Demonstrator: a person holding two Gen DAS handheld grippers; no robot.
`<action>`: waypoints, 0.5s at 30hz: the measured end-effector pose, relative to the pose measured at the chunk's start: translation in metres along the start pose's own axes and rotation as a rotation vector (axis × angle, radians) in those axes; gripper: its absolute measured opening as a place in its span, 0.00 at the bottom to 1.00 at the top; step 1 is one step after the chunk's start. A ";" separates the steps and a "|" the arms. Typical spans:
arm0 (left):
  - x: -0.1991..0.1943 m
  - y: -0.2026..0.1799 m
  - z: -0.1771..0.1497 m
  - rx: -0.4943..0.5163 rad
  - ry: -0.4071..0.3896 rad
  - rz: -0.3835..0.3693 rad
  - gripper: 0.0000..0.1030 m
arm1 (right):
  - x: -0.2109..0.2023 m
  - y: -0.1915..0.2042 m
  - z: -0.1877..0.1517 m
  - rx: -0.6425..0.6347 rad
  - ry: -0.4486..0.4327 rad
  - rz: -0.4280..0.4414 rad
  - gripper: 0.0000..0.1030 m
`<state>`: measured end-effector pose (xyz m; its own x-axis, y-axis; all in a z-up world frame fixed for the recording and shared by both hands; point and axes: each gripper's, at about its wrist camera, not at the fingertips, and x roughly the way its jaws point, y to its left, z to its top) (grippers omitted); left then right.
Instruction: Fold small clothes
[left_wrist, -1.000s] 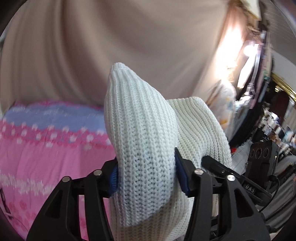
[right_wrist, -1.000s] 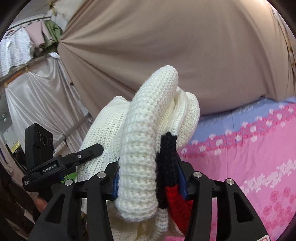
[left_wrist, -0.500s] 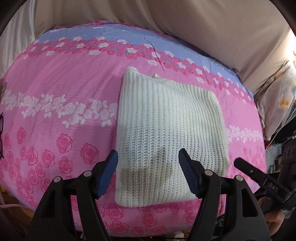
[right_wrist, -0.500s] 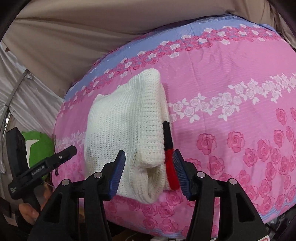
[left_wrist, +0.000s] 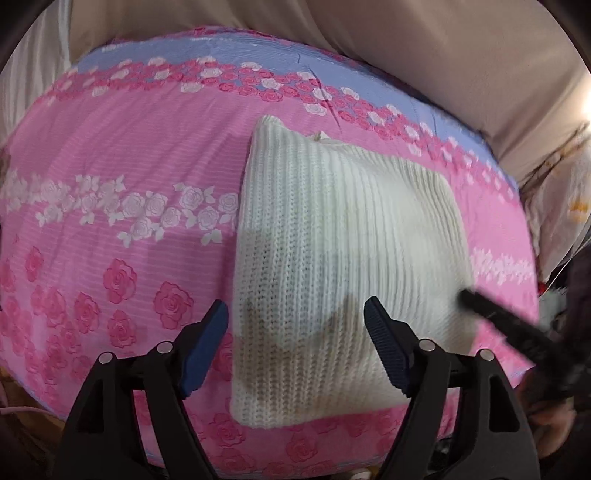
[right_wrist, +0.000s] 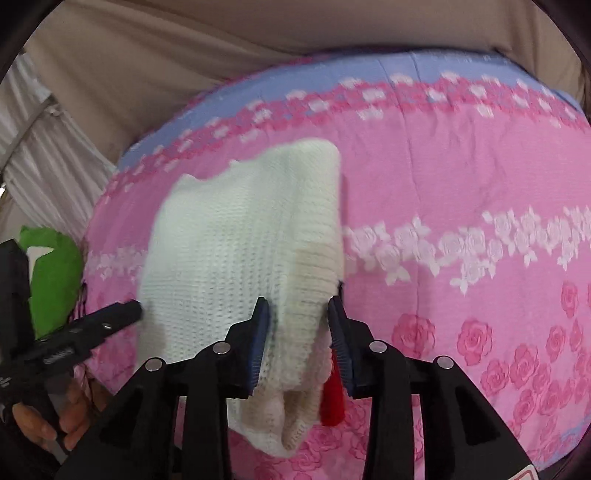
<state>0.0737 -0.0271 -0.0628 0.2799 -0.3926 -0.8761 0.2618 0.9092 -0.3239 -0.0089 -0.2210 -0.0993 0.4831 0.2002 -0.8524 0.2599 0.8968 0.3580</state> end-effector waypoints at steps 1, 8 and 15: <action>0.001 0.003 0.002 -0.022 -0.012 -0.014 0.80 | 0.006 -0.008 -0.002 0.043 0.011 0.030 0.43; 0.050 0.024 0.016 -0.092 0.081 -0.114 0.66 | 0.057 -0.022 0.007 0.205 0.077 0.175 0.39; -0.013 -0.034 0.035 0.077 -0.067 -0.143 0.38 | -0.041 0.019 0.025 0.023 -0.171 0.170 0.25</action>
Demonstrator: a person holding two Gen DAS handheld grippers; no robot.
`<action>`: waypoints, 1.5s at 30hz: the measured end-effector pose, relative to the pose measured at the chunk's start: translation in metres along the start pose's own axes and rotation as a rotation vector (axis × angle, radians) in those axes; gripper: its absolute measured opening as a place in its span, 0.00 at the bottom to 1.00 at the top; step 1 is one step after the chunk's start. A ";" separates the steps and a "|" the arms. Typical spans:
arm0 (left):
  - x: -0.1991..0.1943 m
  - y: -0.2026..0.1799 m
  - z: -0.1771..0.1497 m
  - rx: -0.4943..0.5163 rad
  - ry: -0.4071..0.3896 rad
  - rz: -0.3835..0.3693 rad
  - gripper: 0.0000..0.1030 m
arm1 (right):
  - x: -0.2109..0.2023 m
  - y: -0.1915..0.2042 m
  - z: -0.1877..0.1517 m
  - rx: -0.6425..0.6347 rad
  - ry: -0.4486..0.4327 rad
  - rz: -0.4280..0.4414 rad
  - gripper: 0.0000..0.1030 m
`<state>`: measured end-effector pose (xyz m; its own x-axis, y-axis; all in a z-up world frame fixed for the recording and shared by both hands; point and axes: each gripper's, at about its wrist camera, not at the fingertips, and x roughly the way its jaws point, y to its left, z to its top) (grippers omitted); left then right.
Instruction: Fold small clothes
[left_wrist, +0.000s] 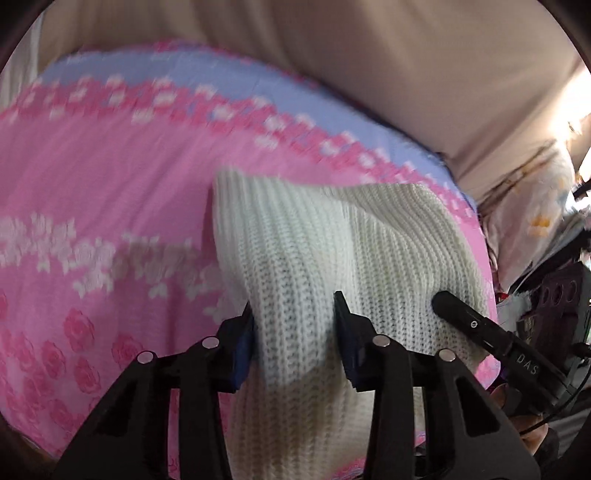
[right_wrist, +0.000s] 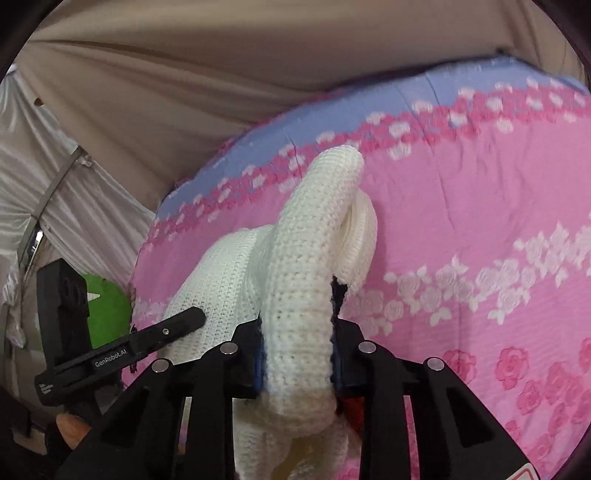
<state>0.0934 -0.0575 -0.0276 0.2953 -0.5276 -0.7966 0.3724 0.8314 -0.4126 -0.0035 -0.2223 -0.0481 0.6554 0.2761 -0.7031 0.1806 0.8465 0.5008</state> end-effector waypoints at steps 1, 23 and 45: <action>0.000 -0.006 0.001 0.020 -0.004 0.018 0.39 | -0.005 0.000 0.000 -0.019 -0.011 -0.025 0.26; 0.030 -0.030 -0.060 0.151 0.150 0.343 0.61 | -0.017 -0.034 -0.027 0.057 0.076 -0.173 0.08; 0.013 0.012 -0.102 0.233 0.258 0.312 0.29 | -0.064 -0.004 -0.048 -0.020 0.046 -0.078 0.07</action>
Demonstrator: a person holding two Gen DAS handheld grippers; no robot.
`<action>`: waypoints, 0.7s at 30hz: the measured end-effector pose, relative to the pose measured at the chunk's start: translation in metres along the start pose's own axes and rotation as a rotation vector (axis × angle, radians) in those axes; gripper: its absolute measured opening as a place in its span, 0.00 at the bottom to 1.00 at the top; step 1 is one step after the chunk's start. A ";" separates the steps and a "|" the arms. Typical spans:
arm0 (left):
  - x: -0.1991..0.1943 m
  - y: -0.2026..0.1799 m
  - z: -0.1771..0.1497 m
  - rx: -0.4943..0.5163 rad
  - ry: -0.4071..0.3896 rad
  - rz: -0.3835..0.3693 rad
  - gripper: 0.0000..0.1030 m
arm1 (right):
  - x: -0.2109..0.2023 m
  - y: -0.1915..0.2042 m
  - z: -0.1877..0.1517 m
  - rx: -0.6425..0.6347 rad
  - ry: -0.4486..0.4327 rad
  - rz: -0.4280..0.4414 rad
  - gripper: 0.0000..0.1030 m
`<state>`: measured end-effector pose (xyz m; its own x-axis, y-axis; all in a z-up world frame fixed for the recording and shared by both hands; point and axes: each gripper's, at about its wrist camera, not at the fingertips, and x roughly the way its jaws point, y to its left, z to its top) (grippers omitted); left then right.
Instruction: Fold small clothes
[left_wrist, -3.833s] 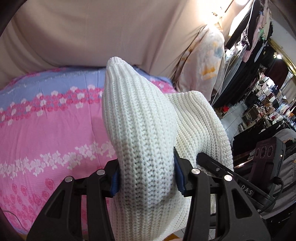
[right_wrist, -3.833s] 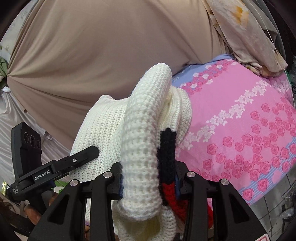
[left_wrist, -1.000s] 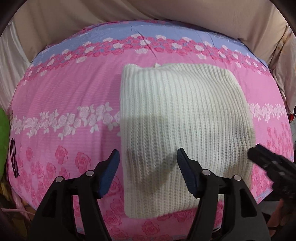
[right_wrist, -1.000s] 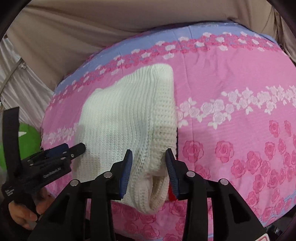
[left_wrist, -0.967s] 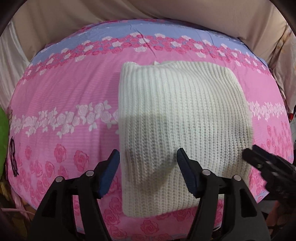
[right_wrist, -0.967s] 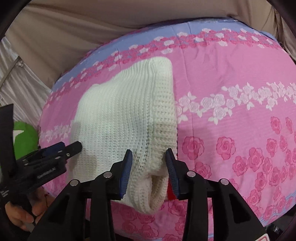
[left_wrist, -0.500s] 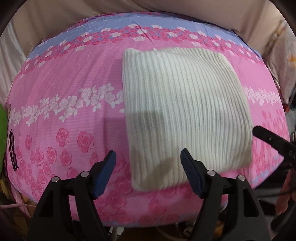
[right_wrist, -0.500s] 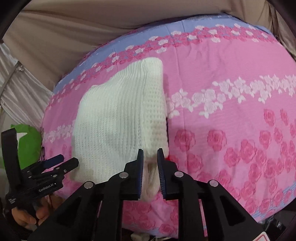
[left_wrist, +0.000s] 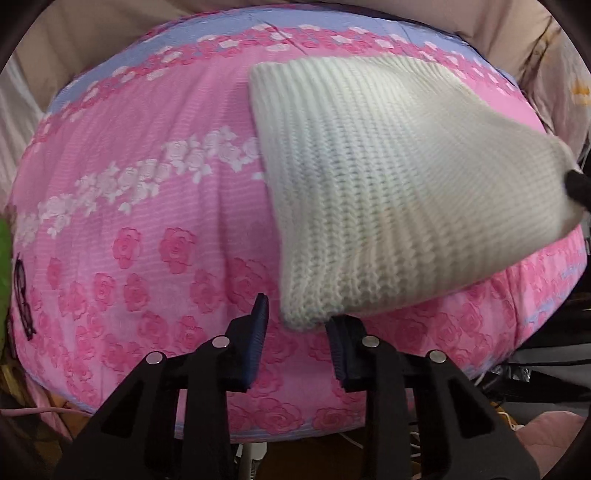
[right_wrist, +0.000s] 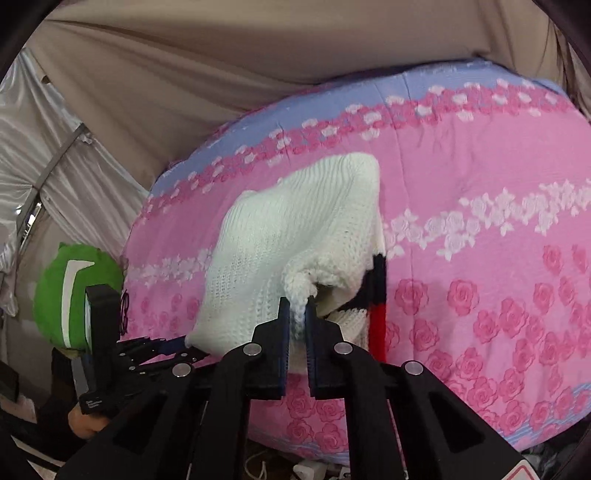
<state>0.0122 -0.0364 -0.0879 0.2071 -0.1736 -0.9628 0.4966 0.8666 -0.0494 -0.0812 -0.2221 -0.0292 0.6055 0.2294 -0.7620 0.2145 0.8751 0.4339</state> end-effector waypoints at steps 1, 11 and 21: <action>0.005 0.003 -0.001 -0.014 0.019 -0.007 0.29 | 0.006 -0.007 -0.003 -0.002 0.019 -0.031 0.07; 0.025 0.005 -0.014 -0.033 0.092 0.026 0.34 | 0.054 -0.044 -0.034 -0.002 0.207 -0.177 0.09; -0.044 0.020 -0.019 -0.069 -0.048 -0.015 0.51 | -0.005 0.004 -0.017 -0.111 0.081 -0.136 0.15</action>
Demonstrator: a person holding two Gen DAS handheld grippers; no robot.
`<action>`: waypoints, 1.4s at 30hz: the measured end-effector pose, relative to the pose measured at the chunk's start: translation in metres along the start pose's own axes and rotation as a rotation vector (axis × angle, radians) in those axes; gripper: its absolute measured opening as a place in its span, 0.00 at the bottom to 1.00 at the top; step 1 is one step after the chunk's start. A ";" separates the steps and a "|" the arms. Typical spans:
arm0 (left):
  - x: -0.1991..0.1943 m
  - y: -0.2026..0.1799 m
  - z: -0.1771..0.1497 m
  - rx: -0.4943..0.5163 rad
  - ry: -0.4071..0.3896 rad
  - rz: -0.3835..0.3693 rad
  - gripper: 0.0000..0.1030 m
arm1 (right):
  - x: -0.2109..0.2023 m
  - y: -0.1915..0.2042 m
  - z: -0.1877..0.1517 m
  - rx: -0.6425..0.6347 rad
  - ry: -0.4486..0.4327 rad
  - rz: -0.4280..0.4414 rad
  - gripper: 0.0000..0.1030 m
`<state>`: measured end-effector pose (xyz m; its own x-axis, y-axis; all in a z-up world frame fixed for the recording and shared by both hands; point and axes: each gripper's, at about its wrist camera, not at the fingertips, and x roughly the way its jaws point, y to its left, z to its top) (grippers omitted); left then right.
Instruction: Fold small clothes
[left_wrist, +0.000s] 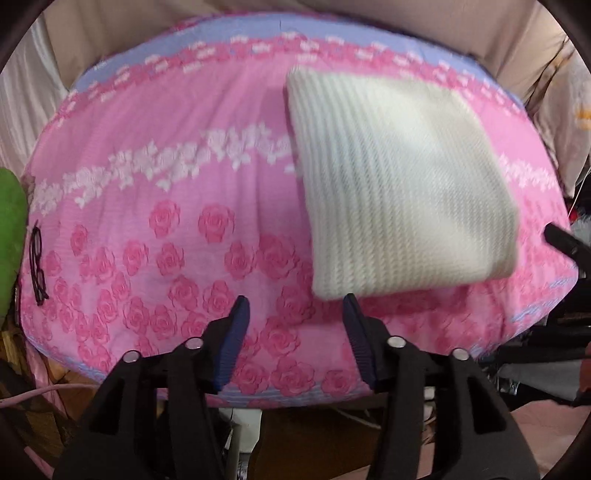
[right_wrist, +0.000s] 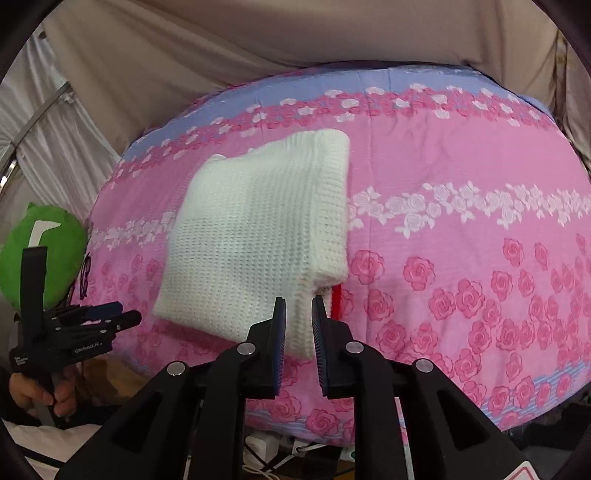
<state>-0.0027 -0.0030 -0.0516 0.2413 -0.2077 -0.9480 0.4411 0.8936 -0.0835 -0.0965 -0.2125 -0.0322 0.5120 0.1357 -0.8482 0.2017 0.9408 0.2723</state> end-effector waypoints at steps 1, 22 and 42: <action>-0.003 -0.005 0.004 0.004 -0.015 -0.002 0.52 | 0.006 0.007 0.002 -0.032 0.012 -0.008 0.15; -0.004 -0.059 0.026 -0.042 -0.150 0.151 0.73 | 0.007 -0.015 -0.020 0.201 -0.037 -0.237 0.44; -0.020 -0.069 0.007 -0.071 -0.231 0.189 0.78 | -0.007 0.015 -0.037 0.083 -0.088 -0.296 0.57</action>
<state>-0.0317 -0.0635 -0.0242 0.5071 -0.1126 -0.8545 0.3103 0.9488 0.0591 -0.1277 -0.1882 -0.0394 0.4906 -0.1708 -0.8545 0.4181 0.9065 0.0588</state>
